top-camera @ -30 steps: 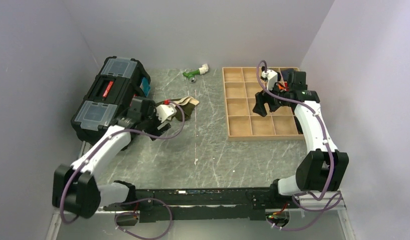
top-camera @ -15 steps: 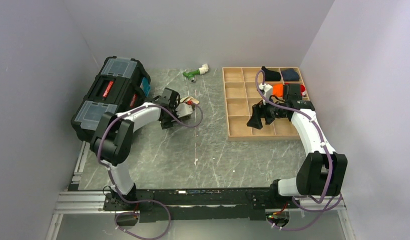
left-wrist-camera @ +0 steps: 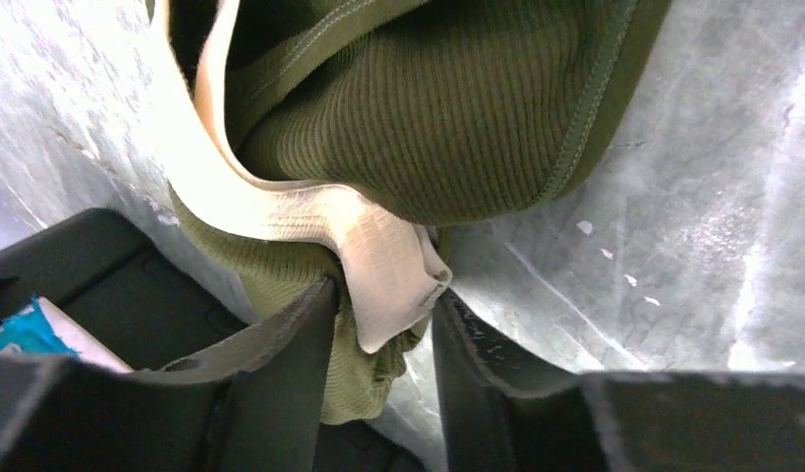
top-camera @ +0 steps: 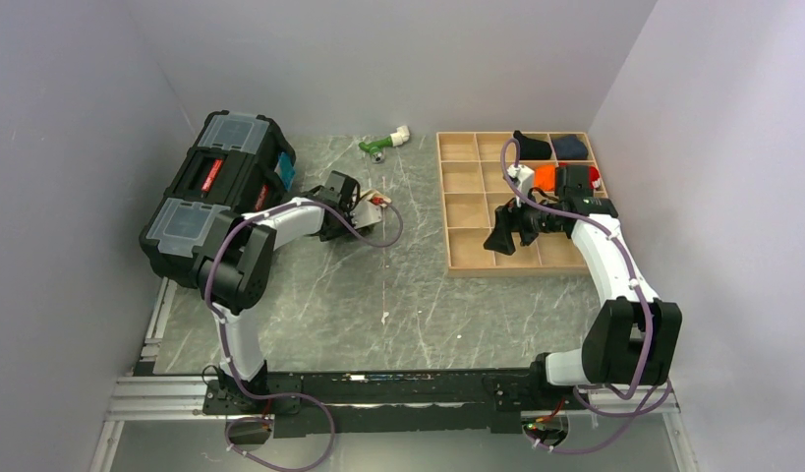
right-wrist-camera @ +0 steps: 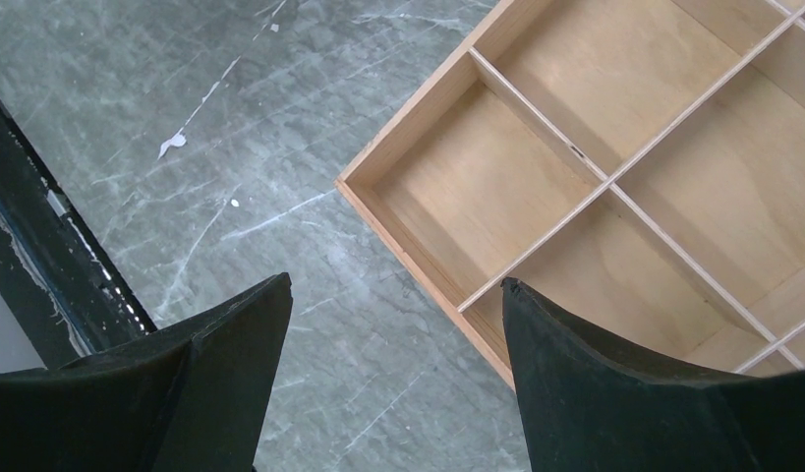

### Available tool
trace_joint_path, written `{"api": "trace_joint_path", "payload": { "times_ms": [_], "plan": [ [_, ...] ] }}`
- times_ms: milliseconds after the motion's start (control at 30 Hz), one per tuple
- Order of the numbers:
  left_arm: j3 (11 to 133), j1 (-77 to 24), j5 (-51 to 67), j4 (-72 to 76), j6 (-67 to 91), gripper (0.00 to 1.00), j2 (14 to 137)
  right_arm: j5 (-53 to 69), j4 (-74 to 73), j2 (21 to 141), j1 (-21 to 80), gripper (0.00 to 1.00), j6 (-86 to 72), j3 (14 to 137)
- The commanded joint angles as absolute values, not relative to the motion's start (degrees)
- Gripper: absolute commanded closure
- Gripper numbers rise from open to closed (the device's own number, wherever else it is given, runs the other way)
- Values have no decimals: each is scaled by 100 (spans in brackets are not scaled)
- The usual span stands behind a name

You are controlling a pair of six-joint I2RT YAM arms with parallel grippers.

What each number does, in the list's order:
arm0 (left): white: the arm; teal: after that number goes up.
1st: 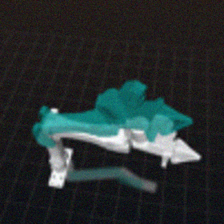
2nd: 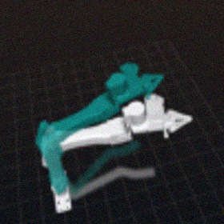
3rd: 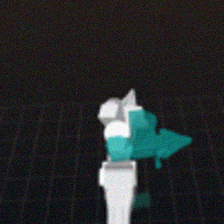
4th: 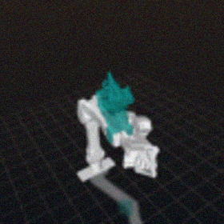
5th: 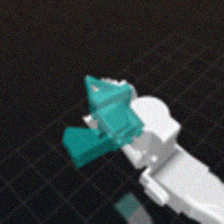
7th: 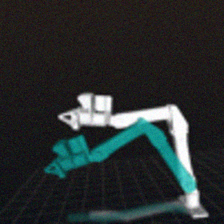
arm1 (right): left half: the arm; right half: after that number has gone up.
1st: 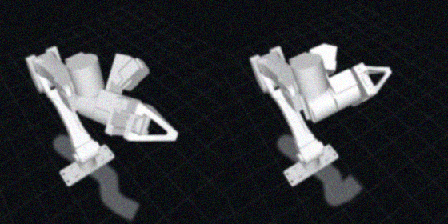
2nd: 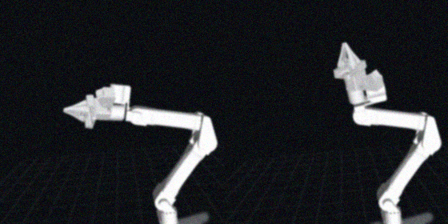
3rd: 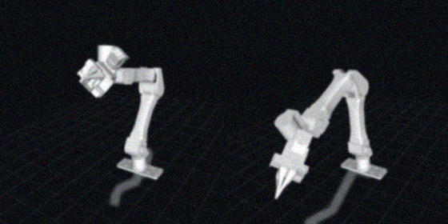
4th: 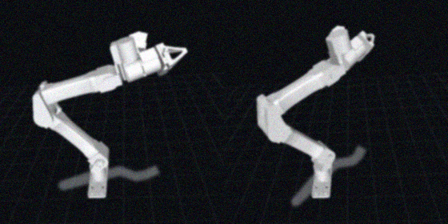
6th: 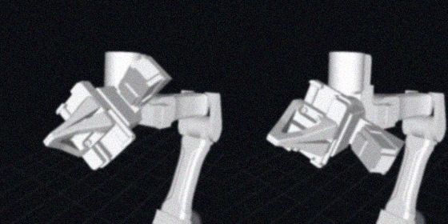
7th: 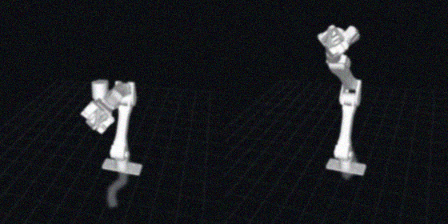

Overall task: Roll the underwear
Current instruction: Pick up the underwear from the center of the board.

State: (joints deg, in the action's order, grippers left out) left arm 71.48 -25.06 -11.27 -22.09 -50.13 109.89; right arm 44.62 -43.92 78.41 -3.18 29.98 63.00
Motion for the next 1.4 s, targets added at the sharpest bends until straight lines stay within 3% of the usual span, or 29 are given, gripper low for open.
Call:
{"api": "trace_joint_path", "payload": {
  "times_ms": [0,100,367,700,1033,1367],
  "plan": [
    [7399,-2534,-1063,-2231,-4924,61,10971,4684,-4436,7903,-316,20,3136,6310],
    [7579,-2499,-843,-2441,-4711,70,10850,4676,-4454,7941,-321,20,3139,6302],
    [7852,-2345,210,-3259,-4224,76,10205,4720,-4571,8097,-317,20,3179,6369],
    [7527,-2320,1039,-3734,-3946,100,9732,4692,-4635,8222,-319,20,3212,6386],
    [7535,-2721,1942,-4632,-3786,100,8599,4970,-4734,8336,-305,19,3266,6477],
    [9650,-4015,2546,-6069,-3492,100,8521,5009,-4766,8436,-313,19,3315,6517]
  ]
}}
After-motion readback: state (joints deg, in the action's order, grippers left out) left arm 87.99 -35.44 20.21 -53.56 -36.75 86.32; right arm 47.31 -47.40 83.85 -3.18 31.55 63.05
